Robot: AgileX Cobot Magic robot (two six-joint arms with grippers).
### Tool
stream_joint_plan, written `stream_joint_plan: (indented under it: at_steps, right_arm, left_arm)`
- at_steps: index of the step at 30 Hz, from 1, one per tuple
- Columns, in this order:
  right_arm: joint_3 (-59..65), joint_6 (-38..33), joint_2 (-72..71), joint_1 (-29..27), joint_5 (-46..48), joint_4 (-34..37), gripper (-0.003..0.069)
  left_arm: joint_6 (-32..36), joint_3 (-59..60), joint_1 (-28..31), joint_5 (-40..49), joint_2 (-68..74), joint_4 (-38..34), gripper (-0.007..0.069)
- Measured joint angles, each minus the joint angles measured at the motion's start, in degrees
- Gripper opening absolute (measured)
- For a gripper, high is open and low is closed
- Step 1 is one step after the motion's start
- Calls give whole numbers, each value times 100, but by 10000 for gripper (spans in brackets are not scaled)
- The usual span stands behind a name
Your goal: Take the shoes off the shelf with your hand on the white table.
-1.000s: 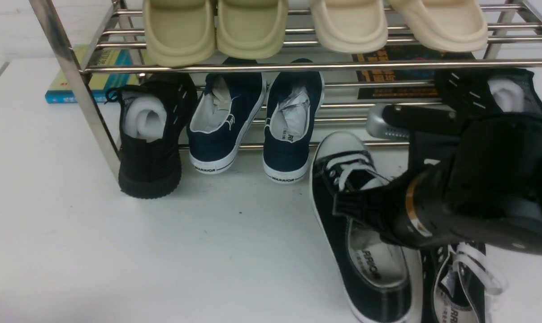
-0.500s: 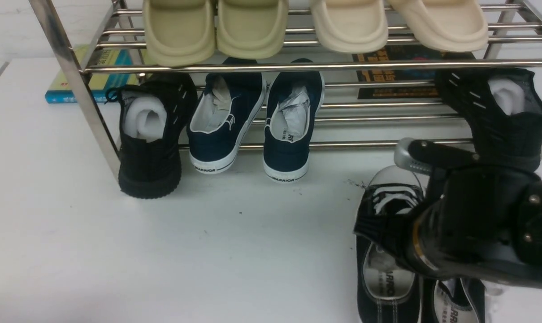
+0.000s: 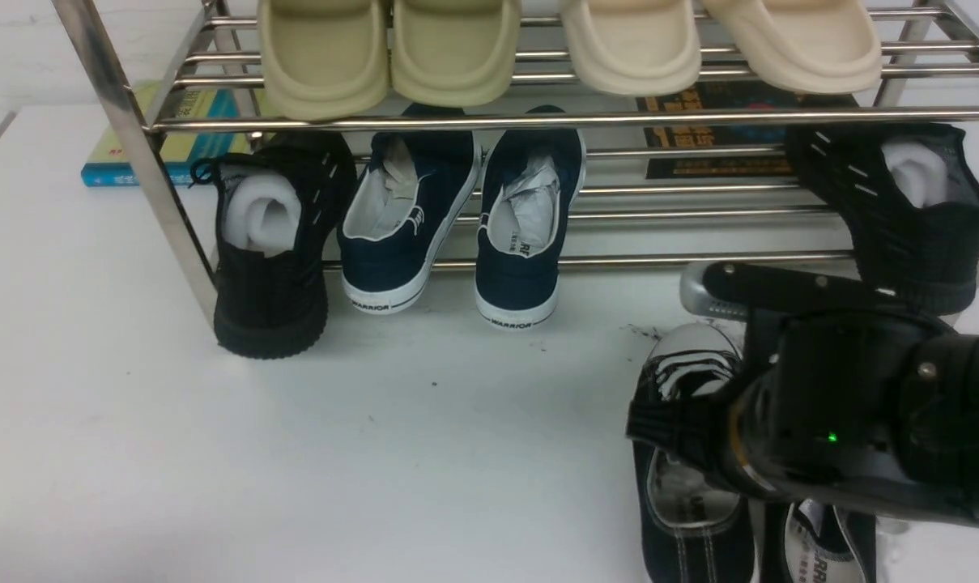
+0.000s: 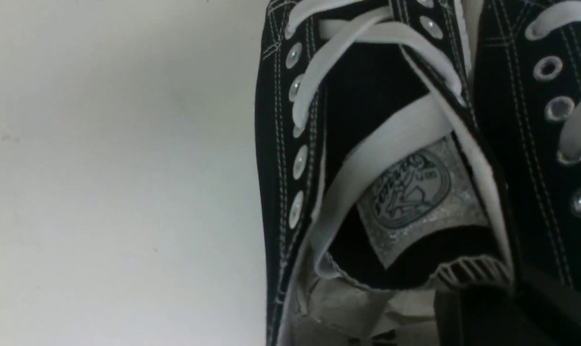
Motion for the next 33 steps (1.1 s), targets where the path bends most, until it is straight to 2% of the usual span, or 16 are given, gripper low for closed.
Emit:
stream_joint_plan:
  at_steps: [7,11,15,16,17,18,19,21,23,28,31,33]
  right_arm:
    - [0,-1,29,0,39,-11,54]
    - [0,-6,213,0,162,84,96]
    - [0,-18,346,0,386,92,230]
    - [0,-28,352,0,400,99,239]
    - [-16,-98,351,0,496,136,306]
    - [-30,-150,346,0,539,151,325]
    - [-79,-327,313,0,666,235,387]
    - [-262,-756,222,0,867,401,465]
    - [-518,-1310,47,0,1098,577,505]
    - [-1283,-2662,-448,0,1683,906,509]
    - [-1726,-3599,-854,0,1762,1017,449]
    - [-1900,-4209,-1223,0,1785,1146,374]
  left_arm:
    - [0,0,0,0,0,0,242]
    - [0,0,0,0,0,0,242]
    - [0,0,0,0,0,0,242]
    - [0,0,0,0,0,0,242]
    - [0,0,0,0,0,0,242]
    - [0,0,0,0,0,0,242]
    - [0,0,0,0,0,0,242]
    - [0,0,0,0,0,0,242]
    - [0,0,0,0,0,0,242]
    - [0,0,0,0,0,0,242]
    - [0,0,0,0,0,0,242]
    - [0,0,0,0,0,0,242]
